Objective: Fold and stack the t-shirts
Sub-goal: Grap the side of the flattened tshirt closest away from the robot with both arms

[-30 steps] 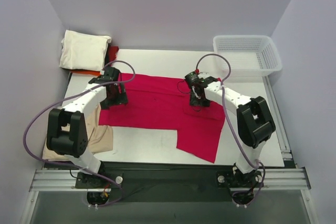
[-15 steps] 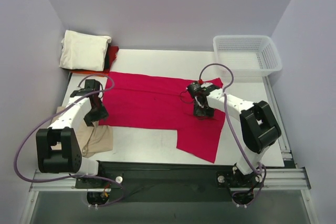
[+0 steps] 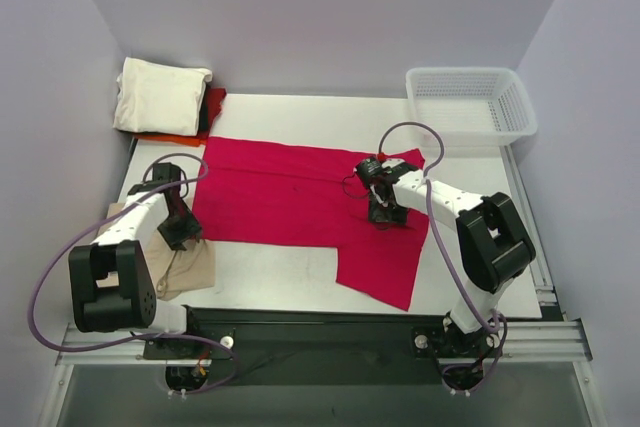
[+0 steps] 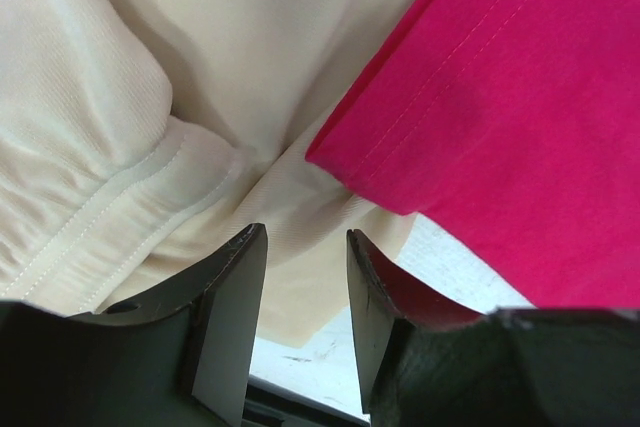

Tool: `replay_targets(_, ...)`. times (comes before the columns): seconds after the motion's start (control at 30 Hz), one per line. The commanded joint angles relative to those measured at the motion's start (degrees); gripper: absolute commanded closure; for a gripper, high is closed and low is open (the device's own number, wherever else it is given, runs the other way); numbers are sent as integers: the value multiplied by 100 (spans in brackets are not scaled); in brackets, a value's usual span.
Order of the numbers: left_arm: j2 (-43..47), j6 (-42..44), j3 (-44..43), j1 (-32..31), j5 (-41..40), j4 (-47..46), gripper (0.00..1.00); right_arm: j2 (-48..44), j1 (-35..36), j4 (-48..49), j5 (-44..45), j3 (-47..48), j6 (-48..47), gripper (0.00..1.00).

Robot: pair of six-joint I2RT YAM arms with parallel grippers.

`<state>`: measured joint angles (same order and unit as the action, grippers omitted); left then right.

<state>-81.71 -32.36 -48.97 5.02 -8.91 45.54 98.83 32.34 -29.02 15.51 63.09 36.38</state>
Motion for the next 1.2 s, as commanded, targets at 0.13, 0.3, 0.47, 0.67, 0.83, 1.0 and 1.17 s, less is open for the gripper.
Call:
replay_targets(0.13,6,-34,-86,131,240,-423,52,-109,36,-254,67,89,-8,58)
replay_targets(0.3,-161,1,-42,193,258,-686,52,-30,27,-254,31,151,-43,58)
replay_targets(0.47,-389,54,-165,272,302,-809,52,49,36,-315,14,274,-122,58)
replay_targets(0.67,-556,107,-297,351,372,-863,52,198,36,-394,-21,511,-158,58)
replay_targets(0.83,-714,142,-420,386,407,-862,54,295,44,-403,-48,573,-131,58)
replay_targets(1.0,-785,151,-543,386,407,-862,55,365,71,-403,-48,555,-105,58)
replay_targets(1.17,-908,160,-605,386,416,-871,58,418,80,-403,-57,590,-114,58)
